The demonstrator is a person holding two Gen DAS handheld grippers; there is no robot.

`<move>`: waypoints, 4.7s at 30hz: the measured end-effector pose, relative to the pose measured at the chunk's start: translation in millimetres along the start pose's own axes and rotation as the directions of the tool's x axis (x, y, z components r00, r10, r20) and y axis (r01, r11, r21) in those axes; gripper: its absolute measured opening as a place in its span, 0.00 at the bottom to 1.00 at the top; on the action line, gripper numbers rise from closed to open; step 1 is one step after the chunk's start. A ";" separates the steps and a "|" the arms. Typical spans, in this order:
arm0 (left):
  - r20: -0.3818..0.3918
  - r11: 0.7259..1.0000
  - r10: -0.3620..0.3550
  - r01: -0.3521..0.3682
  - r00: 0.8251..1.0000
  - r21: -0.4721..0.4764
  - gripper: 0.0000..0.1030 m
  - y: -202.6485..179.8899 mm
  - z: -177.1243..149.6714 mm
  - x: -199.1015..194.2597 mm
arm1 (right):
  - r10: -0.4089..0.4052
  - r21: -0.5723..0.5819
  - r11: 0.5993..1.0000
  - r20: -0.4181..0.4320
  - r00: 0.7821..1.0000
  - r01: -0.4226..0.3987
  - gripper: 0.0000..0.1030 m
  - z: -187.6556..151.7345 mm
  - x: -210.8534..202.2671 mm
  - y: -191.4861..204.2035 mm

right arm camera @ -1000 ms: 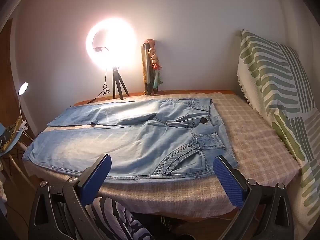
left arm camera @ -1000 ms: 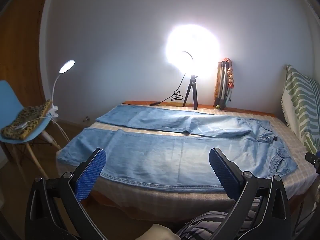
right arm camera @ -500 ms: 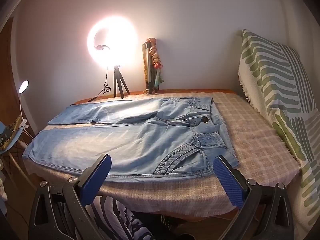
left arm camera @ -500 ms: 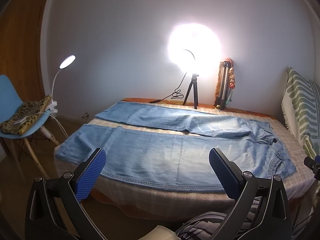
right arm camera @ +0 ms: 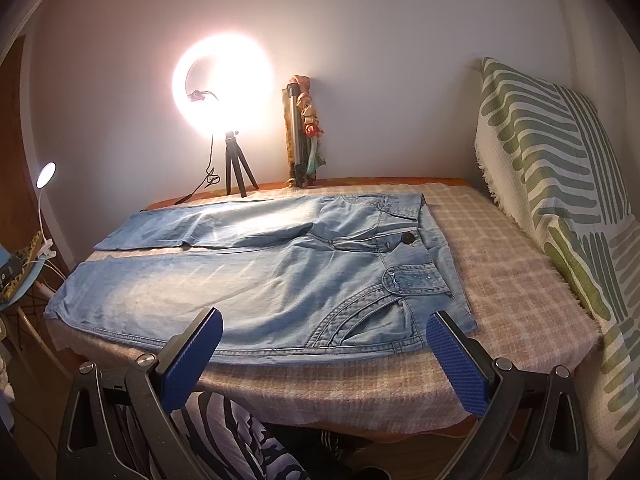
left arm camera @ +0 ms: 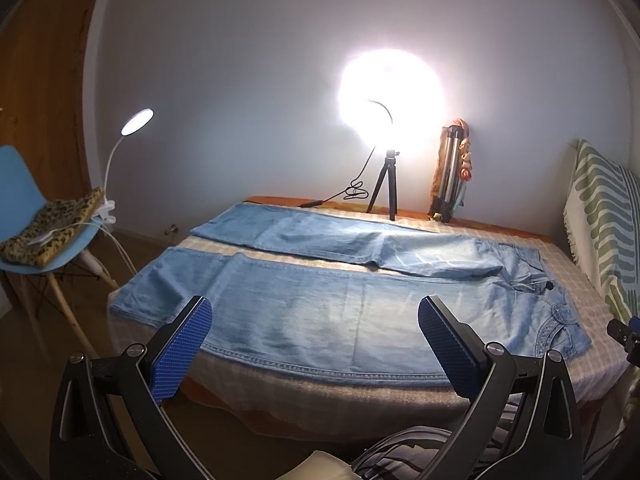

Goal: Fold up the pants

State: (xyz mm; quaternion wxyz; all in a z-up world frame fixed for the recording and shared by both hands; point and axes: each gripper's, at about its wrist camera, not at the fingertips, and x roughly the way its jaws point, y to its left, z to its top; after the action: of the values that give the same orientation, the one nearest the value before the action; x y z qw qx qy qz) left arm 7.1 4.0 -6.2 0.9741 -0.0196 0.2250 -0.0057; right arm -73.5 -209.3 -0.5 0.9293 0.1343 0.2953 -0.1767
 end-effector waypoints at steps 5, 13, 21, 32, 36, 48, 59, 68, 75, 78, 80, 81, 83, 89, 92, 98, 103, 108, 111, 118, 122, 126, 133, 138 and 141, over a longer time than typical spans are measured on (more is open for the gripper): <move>-0.001 1.000 -0.001 0.001 1.000 -0.001 1.00 0.3 0.5 0.9 | -0.004 -0.012 1.000 0.001 1.000 0.004 1.00 0.1 -0.2 2.5; 0.002 1.000 0.000 0.000 1.000 0.001 1.00 -0.8 -1.3 1.8 | -0.005 -0.008 1.000 -0.002 1.000 0.005 1.00 -0.9 0.7 3.9; 0.002 1.000 -0.002 0.002 1.000 0.001 1.00 0.4 -2.7 1.1 | -0.003 -0.008 1.000 -0.005 1.000 0.003 1.00 -1.1 1.2 4.7; 0.003 1.000 -0.002 0.002 1.000 -0.007 1.00 3.5 -3.2 1.8 | -0.002 -0.009 1.000 -0.005 1.000 0.002 1.00 -1.3 1.4 6.8; -0.002 1.000 -0.004 0.004 1.000 -0.008 1.00 4.3 -3.0 3.0 | -0.001 -0.010 1.000 -0.007 1.000 0.001 1.00 -1.7 2.5 8.4; -0.006 1.000 -0.004 0.004 1.000 -0.005 1.00 4.5 -3.8 2.7 | -0.001 -0.007 1.000 -0.006 1.000 0.001 1.00 -1.8 2.8 8.1; 0.001 1.000 0.009 -0.009 1.000 -0.006 1.00 9.2 -3.2 1.0 | 0.007 -0.013 1.000 0.004 1.000 -0.007 1.00 -0.2 0.7 7.5; -0.019 0.998 0.051 -0.051 0.999 0.026 0.99 27.4 -4.5 2.9 | 0.019 -0.044 0.999 0.037 0.999 -0.017 1.00 11.5 -9.4 1.8; -0.018 0.996 0.045 -0.043 0.999 0.076 0.99 46.5 12.0 15.1 | 0.015 -0.098 0.995 0.064 0.998 -0.009 1.00 37.4 -12.5 -8.3; -0.044 0.998 0.022 -0.020 0.999 0.060 0.99 58.1 24.9 32.3 | 0.011 -0.135 0.991 0.068 0.998 -0.002 1.00 53.3 -3.7 -8.5; -0.054 0.998 0.024 -0.020 0.998 0.065 0.99 62.8 33.8 45.3 | 0.014 -0.156 0.988 0.058 0.998 -0.005 1.00 68.0 8.2 -8.5; -0.056 0.997 0.032 -0.027 0.998 0.076 0.99 64.8 40.0 54.8 | 0.019 -0.165 0.986 0.059 0.998 -0.009 1.00 73.6 12.4 -8.2; -0.064 0.995 0.047 -0.041 0.997 0.091 0.99 68.5 50.1 72.1 | 0.030 -0.186 0.982 0.068 0.997 -0.016 1.00 88.7 24.5 -7.0; -0.128 0.998 0.017 -0.010 0.992 0.062 0.94 84.7 81.8 136.6 | 0.108 -0.207 0.973 0.030 0.994 -0.100 1.00 141.2 79.0 -1.4; -0.168 0.999 -0.008 0.014 0.986 0.036 0.92 92.2 96.1 170.2 | 0.123 -0.214 0.969 0.001 0.992 -0.120 1.00 166.5 109.9 2.1; -0.225 0.999 -0.015 0.022 0.974 0.028 0.88 93.5 120.4 240.7 | 0.299 -0.124 0.941 -0.136 0.945 -0.315 0.95 219.5 208.1 13.5; -0.292 0.998 -0.012 0.029 0.956 0.054 0.84 84.7 127.5 303.3 | 0.341 -0.119 0.920 -0.234 0.911 -0.375 0.85 237.4 289.8 36.4; -0.355 0.998 -0.035 0.053 0.934 0.040 0.73 79.5 126.3 363.8 | 0.307 -0.209 0.896 -0.347 0.886 -0.392 0.71 237.1 372.7 68.6; -0.399 0.997 -0.080 0.070 0.913 -0.040 0.62 86.2 121.8 398.4 | 0.307 -0.236 0.876 -0.399 0.864 -0.421 0.64 230.0 413.6 82.2; -0.452 0.996 -0.080 0.057 0.888 -0.064 0.55 94.9 108.1 449.9 | 0.274 -0.320 0.828 -0.486 0.830 -0.460 0.53 206.2 496.9 124.4; -0.472 0.998 -0.062 0.061 0.879 -0.017 0.54 88.9 100.0 469.3 | 0.277 -0.404 0.764 -0.499 0.821 -0.503 0.53 194.4 513.0 152.6; -0.493 0.998 -0.061 0.064 0.868 -0.011 0.54 84.7 90.4 485.8 | 0.271 -0.436 0.721 -0.537 0.799 -0.538 0.53 186.1 525.5 167.1; -0.511 0.998 -0.064 0.056 0.857 -0.031 0.54 84.4 78.7 504.5 | 0.301 -0.416 0.715 -0.542 0.785 -0.561 0.43 177.9 527.8 166.2; -0.491 0.998 -0.055 0.048 0.870 -0.027 0.55 84.9 92.7 505.1 | 0.254 -0.469 0.714 -0.518 0.817 -0.520 0.06 176.0 512.6 168.7; -0.483 0.996 -0.074 0.043 0.872 -0.075 0.66 92.4 107.1 505.7 | 0.262 -0.495 0.706 -0.483 0.835 -0.507 0.04 183.0 489.1 168.1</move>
State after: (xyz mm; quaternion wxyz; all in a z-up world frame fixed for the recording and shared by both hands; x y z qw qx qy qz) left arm 508.7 90.1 -135.4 0.8849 -0.0544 0.4615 -0.0329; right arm 460.1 -244.4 -123.1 0.8632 -0.0784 0.4729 0.1584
